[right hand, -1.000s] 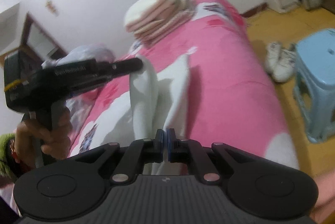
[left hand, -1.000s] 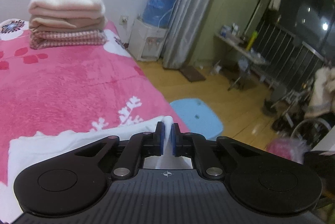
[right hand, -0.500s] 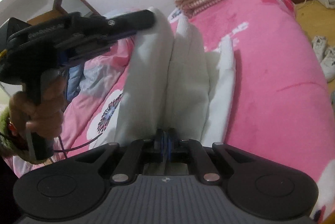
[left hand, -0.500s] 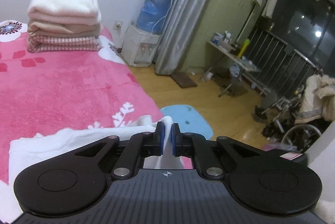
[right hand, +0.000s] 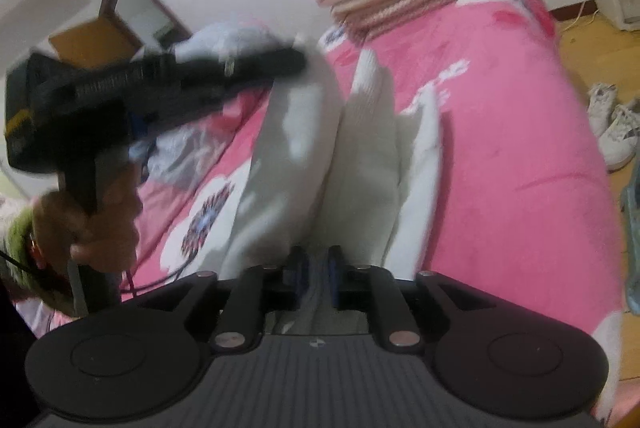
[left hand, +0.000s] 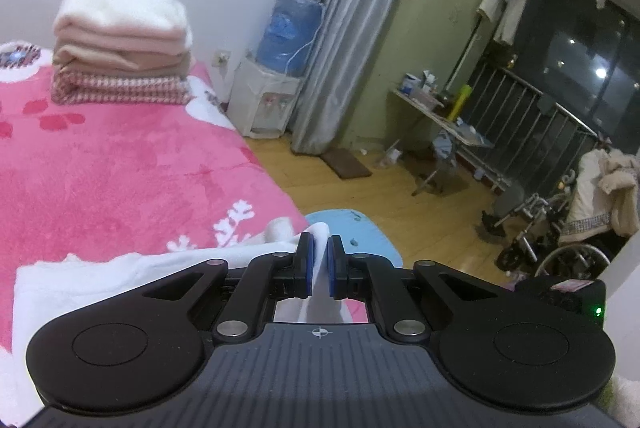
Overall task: Fold clothes
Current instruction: 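Lift the sweatshirt end with both tools and fold it over onto itself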
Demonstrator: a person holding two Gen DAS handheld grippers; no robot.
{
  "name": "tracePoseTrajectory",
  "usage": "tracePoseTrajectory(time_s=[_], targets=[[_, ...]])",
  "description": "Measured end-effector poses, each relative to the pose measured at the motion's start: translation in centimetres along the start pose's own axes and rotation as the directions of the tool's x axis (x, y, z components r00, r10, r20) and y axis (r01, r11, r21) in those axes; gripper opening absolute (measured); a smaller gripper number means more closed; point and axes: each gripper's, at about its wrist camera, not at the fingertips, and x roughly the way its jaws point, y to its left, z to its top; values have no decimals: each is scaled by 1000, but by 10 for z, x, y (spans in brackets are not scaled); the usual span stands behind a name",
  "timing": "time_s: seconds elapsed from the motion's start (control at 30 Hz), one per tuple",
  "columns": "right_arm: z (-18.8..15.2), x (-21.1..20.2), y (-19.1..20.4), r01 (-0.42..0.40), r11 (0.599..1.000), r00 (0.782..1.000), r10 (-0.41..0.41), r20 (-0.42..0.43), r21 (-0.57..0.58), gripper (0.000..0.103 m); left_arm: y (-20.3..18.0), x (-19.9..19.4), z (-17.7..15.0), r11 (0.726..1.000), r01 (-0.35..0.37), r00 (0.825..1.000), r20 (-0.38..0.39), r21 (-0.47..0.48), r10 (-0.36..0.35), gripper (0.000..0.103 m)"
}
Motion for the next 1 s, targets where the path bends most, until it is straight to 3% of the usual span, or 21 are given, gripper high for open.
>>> tracePoseTrajectory(time_s=[0.13,0.27,0.5,0.63,0.77,0.87,1.0], targets=[[5,-3,-16,-44,995,997,39,63,91,20,7,-1,1,1000,-8,1000,-1,-25,8,5],[11,-8,-20,-55,993,993,44,105,104,20,9,-3,0,1000,-10,1000,3,-28,10,5],[23,-13,-37,-35,985,977,-3,211,172,20,10,-6,0,999,-12,1000,3,-32,12,5],[28,-5,-47,18,979,972,-65,224,205,21,9,-5,1,999,-14,1000,2,-30,14,5],[30,3,-46,42,983,970,-84,230,180,20,8,-6,1,1000,-17,1000,6,-26,17,5],[30,2,-36,-9,993,968,-21,249,117,12,7,-8,2,1000,-15,1000,9,-26,15,5],[32,14,-23,-25,999,980,20,199,24,10,6,-11,3,1000,-8,1000,15,-23,8,5]])
